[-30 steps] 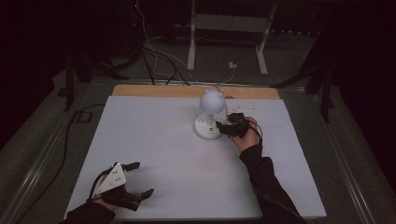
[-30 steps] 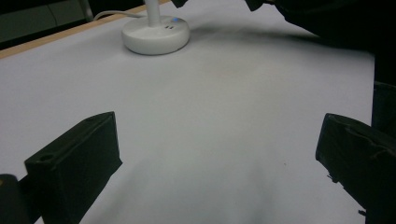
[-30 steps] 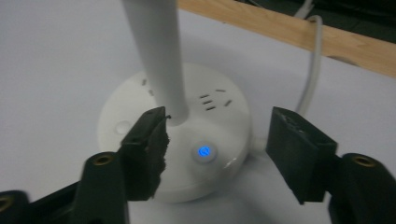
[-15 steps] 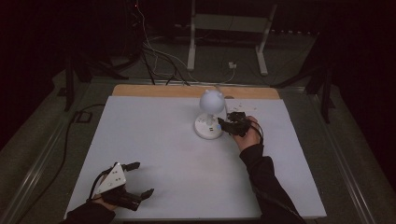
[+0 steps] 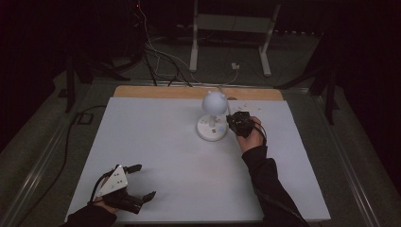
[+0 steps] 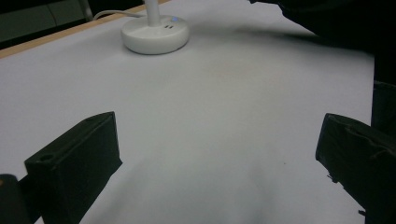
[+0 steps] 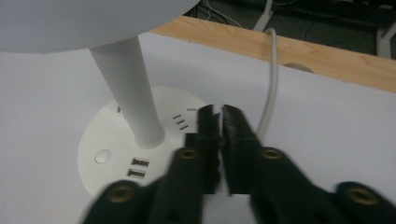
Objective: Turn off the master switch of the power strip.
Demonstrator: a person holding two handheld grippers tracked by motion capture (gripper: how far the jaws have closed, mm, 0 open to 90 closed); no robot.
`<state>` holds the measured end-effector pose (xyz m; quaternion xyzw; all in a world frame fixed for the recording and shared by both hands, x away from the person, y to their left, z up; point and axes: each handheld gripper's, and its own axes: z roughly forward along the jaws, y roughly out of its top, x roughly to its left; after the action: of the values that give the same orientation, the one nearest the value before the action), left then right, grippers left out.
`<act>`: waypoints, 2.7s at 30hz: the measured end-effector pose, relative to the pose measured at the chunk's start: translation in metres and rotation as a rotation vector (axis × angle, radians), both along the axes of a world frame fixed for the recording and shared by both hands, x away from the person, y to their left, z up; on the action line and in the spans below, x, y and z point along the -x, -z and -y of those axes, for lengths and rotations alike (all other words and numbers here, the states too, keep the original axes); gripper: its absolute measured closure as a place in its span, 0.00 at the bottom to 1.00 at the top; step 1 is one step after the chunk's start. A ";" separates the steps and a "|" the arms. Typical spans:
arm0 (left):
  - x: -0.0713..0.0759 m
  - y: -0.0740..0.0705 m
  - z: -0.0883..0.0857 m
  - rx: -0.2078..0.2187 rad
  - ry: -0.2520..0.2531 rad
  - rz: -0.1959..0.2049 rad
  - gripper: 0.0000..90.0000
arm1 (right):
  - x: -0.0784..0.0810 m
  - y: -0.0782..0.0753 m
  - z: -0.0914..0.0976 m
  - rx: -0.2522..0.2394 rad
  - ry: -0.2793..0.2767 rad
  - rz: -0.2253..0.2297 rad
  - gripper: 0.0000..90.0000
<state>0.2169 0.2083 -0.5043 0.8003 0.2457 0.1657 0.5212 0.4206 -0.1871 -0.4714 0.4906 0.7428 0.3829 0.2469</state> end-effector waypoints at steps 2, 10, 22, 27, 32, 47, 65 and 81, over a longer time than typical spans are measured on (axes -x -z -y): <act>0.000 0.000 0.000 -0.001 -0.001 0.000 0.00 | 0.000 0.000 -0.001 -0.014 0.011 -0.021 1.00; 0.000 0.000 0.000 0.000 0.001 0.001 0.00 | 0.000 0.006 -0.008 -0.005 -0.005 -0.060 1.00; 0.000 0.000 0.001 -0.002 0.002 0.000 0.00 | -0.001 0.016 -0.014 0.003 -0.003 -0.081 1.00; 0.001 0.000 0.001 -0.005 0.003 0.000 0.00 | -0.002 0.022 -0.018 0.011 -0.003 -0.089 1.00; 0.001 0.000 0.001 -0.003 0.005 0.001 0.00 | -0.003 0.028 -0.020 0.026 0.001 -0.092 1.00; 0.000 0.001 0.001 -0.006 0.005 -0.002 0.00 | -0.002 0.030 -0.026 0.070 -0.005 -0.097 1.00; 0.001 0.001 0.002 -0.010 0.010 -0.001 0.00 | 0.001 0.033 -0.032 0.133 -0.006 -0.045 1.00; 0.002 0.001 0.002 -0.011 0.010 -0.002 0.00 | 0.000 0.031 -0.044 0.272 -0.029 -0.044 1.00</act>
<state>0.2152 0.2059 -0.5051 0.8044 0.2411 0.1637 0.5177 0.4203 -0.1435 -0.5021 0.4501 0.8000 0.2714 0.2894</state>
